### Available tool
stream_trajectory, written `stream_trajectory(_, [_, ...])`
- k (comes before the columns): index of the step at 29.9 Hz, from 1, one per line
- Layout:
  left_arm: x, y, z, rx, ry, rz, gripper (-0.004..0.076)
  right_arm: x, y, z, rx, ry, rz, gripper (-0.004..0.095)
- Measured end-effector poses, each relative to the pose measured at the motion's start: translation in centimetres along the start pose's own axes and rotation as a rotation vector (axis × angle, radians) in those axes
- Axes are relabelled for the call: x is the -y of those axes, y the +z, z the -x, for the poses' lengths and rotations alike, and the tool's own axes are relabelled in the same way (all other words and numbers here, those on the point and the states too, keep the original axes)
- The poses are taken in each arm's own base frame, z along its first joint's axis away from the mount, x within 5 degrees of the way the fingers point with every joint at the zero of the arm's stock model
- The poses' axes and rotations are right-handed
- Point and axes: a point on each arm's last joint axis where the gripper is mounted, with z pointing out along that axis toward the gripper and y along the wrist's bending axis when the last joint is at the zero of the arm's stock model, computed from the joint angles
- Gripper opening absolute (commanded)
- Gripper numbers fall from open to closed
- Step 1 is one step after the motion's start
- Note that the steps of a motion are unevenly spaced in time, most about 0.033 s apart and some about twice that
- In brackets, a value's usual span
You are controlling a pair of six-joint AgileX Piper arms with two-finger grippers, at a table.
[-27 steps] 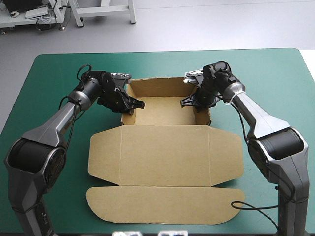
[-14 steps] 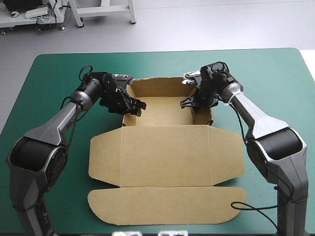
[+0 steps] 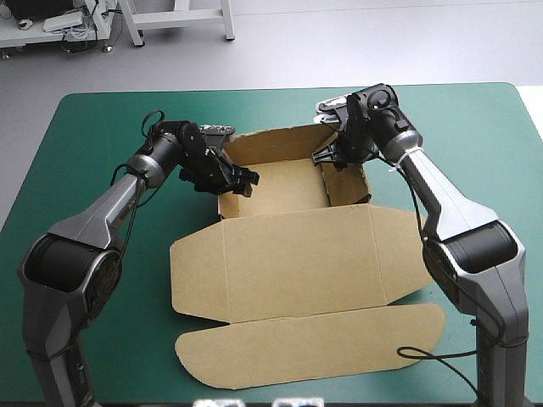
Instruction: Fold the box
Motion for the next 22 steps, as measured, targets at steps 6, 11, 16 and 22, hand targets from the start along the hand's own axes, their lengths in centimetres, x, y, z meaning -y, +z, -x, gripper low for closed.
stream_trajectory(6, [-0.1, 0.0, -0.1, -0.009, 0.009, 0.014, 0.0491, 0.0, -0.1, 0.1, 0.004, 0.000, -0.001, 0.0433])
stream_trajectory(11, [-0.2, -0.3, 0.1, -0.007, 0.019, 0.030, 0.0491, 0.0, -0.4, 0.2, 0.011, 0.001, 0.000, 0.0432])
stream_trajectory(16, [0.1, -1.5, 0.9, 0.023, 0.031, 0.039, 0.0491, 0.1, -1.3, 0.7, 0.045, 0.003, 0.000, 0.0432])
stream_trajectory(22, [0.5, -3.8, 2.2, 0.066, 0.064, 0.067, 0.0491, 0.2, -3.3, 1.7, 0.123, 0.007, 0.001, 0.0432])
